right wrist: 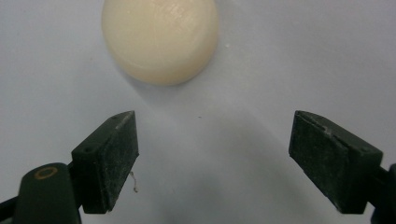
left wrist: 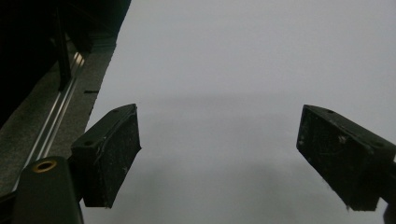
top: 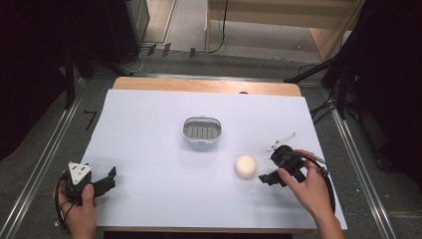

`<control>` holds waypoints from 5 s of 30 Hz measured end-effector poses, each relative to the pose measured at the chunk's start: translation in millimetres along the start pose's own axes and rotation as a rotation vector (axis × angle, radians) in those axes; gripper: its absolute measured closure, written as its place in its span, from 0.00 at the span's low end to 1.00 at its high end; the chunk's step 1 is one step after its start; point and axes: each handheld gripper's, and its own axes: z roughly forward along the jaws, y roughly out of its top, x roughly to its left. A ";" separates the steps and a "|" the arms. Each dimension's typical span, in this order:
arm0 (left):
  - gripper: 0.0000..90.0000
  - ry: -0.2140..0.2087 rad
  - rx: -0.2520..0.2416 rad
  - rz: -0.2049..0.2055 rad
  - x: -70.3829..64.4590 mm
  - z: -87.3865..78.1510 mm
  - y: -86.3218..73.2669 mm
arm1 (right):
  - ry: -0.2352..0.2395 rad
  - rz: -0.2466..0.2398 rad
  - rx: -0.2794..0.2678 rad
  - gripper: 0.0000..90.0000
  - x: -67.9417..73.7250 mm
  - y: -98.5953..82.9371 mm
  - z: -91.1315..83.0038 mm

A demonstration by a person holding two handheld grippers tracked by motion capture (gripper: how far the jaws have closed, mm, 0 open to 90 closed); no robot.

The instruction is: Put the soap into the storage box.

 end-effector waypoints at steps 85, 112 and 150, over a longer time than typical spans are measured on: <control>0.16 0.009 -0.001 -0.001 -0.4 0.1 0.0 | 0.023 0.043 0.048 0.26 26.3 51.5 47.9; 0.16 0.009 -0.001 -0.001 -0.5 0.4 0.0 | 0.017 0.034 0.008 0.27 25.5 61.0 32.8; 0.16 0.010 0.009 -0.002 -0.1 0.9 0.5 | 0.032 -0.001 0.004 0.27 30.8 109.5 9.6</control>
